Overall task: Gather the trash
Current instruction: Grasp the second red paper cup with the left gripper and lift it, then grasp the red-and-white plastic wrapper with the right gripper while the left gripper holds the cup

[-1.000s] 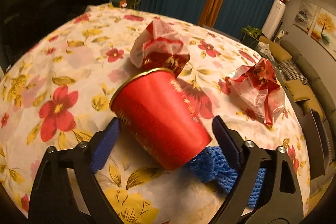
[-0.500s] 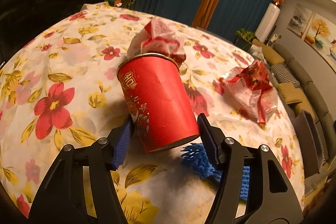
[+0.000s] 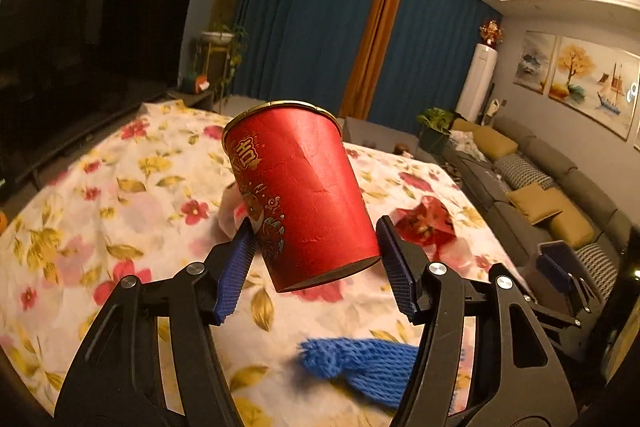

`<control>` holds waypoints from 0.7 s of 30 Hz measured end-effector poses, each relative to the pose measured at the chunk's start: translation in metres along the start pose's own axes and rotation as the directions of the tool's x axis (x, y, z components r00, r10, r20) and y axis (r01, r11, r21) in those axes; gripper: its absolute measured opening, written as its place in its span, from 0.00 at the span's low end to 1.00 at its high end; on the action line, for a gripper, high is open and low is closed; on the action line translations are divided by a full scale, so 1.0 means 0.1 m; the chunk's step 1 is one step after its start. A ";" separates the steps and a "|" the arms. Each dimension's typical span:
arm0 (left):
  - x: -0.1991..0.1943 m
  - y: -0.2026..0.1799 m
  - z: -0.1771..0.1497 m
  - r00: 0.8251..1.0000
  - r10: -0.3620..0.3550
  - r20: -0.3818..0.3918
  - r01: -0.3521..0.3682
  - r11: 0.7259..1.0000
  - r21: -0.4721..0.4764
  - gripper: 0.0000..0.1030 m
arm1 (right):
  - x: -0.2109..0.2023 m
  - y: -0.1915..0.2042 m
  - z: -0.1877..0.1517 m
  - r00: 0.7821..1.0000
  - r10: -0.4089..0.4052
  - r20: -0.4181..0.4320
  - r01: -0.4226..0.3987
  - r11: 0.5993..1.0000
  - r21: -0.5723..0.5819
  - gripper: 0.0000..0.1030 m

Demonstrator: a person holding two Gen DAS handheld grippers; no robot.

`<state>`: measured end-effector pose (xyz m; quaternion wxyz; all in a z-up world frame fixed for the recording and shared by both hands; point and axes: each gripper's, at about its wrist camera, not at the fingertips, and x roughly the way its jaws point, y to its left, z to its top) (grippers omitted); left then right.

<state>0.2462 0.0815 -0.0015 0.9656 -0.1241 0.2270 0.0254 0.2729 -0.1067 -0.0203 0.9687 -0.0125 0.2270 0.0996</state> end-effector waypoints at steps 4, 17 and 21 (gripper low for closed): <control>0.08 0.05 -0.05 1.000 -0.005 0.003 0.005 1.000 0.002 0.58 | 0.23 0.03 -0.01 0.999 -0.004 -0.047 0.004 1.000 0.004 0.89; 0.02 0.24 -0.06 0.999 -0.008 0.043 0.010 0.999 -0.039 0.59 | 0.95 -0.03 0.12 0.984 0.002 -0.176 0.008 0.998 0.059 0.70; 0.01 0.27 -0.07 0.999 -0.013 0.038 0.016 0.998 -0.063 0.59 | 1.04 -0.07 0.10 0.975 0.037 -0.220 -0.018 0.996 0.086 0.53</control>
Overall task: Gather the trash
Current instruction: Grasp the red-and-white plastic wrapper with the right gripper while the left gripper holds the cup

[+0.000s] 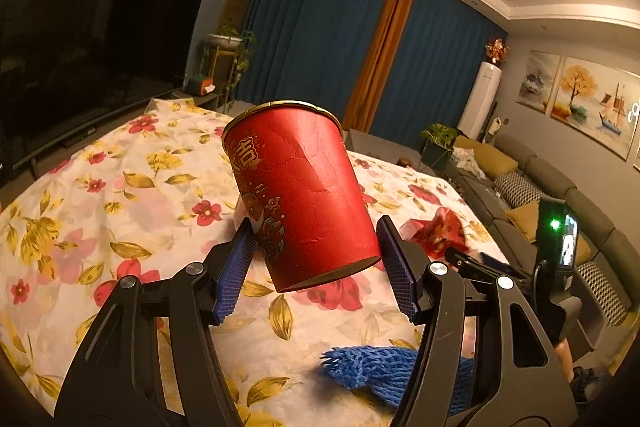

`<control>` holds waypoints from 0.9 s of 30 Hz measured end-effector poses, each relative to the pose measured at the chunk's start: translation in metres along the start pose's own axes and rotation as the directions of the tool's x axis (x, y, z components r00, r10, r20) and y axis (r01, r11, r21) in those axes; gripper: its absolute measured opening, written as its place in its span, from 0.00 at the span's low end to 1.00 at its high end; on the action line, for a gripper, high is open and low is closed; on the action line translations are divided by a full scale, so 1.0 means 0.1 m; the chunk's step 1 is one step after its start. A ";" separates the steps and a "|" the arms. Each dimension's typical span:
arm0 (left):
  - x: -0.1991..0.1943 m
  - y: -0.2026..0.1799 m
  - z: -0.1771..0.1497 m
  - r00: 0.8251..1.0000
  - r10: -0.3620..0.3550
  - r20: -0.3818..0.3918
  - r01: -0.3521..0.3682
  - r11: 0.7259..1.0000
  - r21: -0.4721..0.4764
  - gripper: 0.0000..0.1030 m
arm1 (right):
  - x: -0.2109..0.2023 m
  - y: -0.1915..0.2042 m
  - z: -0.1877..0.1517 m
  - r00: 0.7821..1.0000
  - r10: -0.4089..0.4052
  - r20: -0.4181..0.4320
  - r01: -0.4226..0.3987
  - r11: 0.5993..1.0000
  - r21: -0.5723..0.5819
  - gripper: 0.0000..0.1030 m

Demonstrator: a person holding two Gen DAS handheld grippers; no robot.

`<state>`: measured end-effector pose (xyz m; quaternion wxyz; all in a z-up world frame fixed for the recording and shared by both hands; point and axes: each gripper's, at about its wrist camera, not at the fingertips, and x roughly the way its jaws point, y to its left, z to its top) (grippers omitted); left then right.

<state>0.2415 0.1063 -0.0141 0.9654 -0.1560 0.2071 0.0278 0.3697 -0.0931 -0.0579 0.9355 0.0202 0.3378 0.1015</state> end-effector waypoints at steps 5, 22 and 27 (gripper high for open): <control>0.03 -0.02 -0.04 1.000 -0.005 -0.022 0.005 1.000 0.003 0.59 | -0.02 0.01 -0.03 0.999 0.036 -0.004 -0.036 0.999 -0.009 0.31; 0.10 -0.09 -0.11 0.999 -0.015 -0.034 0.017 0.999 0.038 0.59 | -0.48 -0.02 0.02 0.991 0.053 0.126 -0.052 0.999 -0.013 0.03; 0.11 -0.11 -0.13 0.999 -0.016 -0.031 0.018 0.998 0.056 0.59 | -0.65 -0.03 0.04 0.985 0.048 0.168 -0.046 0.999 -0.013 0.03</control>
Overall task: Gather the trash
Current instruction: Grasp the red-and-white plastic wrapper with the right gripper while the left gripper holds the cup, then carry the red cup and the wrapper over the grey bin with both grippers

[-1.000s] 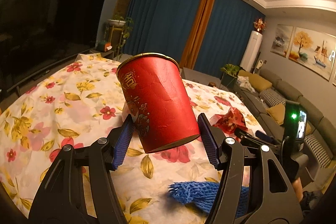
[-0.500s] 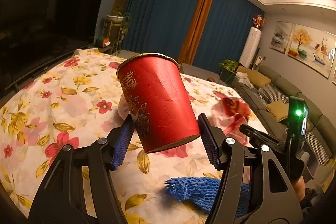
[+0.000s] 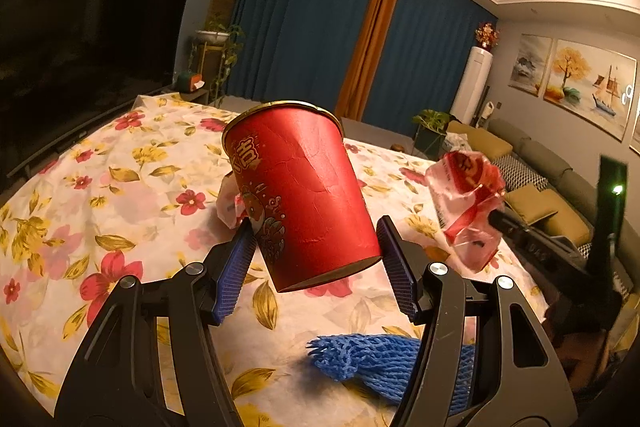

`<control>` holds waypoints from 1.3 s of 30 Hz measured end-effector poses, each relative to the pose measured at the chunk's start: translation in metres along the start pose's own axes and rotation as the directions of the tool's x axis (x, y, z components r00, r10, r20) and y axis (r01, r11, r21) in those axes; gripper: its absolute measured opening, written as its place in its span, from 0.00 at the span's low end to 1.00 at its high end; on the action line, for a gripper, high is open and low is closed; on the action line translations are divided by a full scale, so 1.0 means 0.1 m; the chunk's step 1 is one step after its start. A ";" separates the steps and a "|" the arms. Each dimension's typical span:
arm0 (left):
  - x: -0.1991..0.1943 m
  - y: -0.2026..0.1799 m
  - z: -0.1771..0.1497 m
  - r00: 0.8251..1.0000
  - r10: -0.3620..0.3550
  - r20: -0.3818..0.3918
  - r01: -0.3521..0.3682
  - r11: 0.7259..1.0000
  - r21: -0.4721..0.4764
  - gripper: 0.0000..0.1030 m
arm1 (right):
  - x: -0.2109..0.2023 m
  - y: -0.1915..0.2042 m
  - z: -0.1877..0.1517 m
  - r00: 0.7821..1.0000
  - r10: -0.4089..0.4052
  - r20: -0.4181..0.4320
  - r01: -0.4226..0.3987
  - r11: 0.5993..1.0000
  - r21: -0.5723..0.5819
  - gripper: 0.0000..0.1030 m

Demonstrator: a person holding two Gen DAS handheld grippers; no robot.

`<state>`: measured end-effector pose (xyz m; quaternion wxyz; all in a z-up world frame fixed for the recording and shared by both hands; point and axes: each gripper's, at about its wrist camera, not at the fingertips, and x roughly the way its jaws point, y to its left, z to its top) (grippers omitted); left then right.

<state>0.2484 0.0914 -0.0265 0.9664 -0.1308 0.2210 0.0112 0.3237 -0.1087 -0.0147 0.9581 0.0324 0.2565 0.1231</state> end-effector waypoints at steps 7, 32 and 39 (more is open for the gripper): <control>0.01 -0.07 -0.03 1.000 0.006 0.009 -0.007 0.999 0.032 0.59 | -0.34 -0.04 -0.01 0.998 -0.016 0.053 0.015 1.000 0.013 0.03; -0.55 -1.74 -0.05 0.952 -0.306 0.024 0.293 0.928 0.228 0.59 | -1.99 -1.28 -0.25 0.939 -0.277 0.203 0.242 0.953 0.182 0.03; -0.50 -2.46 -0.21 0.908 -0.419 -0.028 0.411 0.873 0.263 0.59 | -2.26 -1.67 -0.33 0.905 -0.362 0.224 0.311 0.921 0.235 0.03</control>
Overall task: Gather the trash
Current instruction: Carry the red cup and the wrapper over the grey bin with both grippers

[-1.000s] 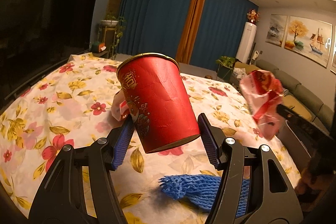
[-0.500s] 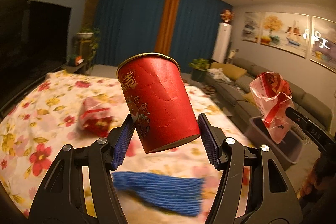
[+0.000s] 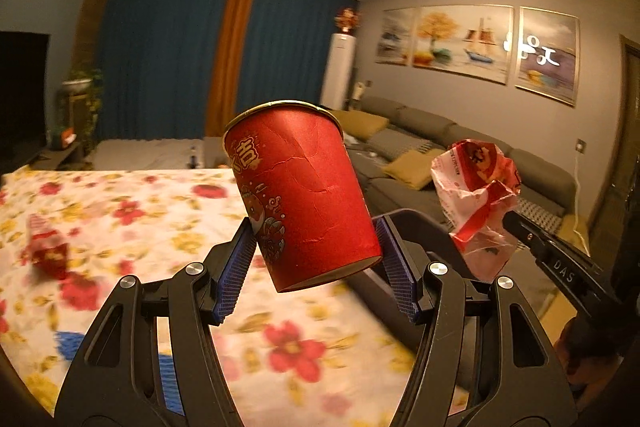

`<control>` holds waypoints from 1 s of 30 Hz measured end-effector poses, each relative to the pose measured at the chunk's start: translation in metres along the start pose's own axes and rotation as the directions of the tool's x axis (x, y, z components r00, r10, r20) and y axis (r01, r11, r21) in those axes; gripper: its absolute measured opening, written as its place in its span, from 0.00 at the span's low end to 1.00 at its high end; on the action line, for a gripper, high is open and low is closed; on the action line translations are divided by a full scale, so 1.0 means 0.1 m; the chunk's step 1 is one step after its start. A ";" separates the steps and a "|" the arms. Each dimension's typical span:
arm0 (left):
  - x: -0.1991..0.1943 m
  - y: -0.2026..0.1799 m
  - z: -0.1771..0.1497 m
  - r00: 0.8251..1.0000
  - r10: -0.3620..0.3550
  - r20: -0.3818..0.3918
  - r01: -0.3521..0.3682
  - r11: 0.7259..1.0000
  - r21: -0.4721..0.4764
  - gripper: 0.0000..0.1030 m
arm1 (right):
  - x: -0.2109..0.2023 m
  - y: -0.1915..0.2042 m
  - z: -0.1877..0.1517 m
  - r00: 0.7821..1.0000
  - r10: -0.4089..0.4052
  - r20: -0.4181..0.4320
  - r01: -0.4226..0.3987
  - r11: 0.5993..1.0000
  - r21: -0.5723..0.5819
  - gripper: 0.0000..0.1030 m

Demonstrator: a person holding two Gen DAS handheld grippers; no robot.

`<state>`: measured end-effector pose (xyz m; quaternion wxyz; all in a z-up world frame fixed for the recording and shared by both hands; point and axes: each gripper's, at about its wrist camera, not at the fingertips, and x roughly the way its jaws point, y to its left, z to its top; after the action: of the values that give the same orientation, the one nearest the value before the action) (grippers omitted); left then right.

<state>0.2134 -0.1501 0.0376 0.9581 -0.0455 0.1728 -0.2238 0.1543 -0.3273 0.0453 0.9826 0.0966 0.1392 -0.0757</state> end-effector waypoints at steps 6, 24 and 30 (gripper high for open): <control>0.28 -0.39 -0.03 0.998 -0.058 -0.010 0.058 0.998 0.036 0.59 | -0.03 -0.28 0.03 0.998 -0.058 0.023 0.058 0.998 0.013 0.03; 0.86 -0.84 -0.10 0.989 -0.133 -0.061 0.137 0.988 0.069 0.59 | 0.04 -0.49 -0.02 0.995 -0.095 0.028 0.094 0.995 0.035 0.03; 1.00 -0.91 -0.14 0.986 -0.145 -0.078 0.151 0.986 0.070 0.59 | 0.11 -0.55 0.00 0.995 -0.098 0.023 0.097 0.994 0.046 0.03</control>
<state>0.2551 -0.2762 0.0083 0.9330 -0.0137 0.1950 -0.3022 0.1548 -0.3820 0.0327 0.9770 0.1109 0.1298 -0.1281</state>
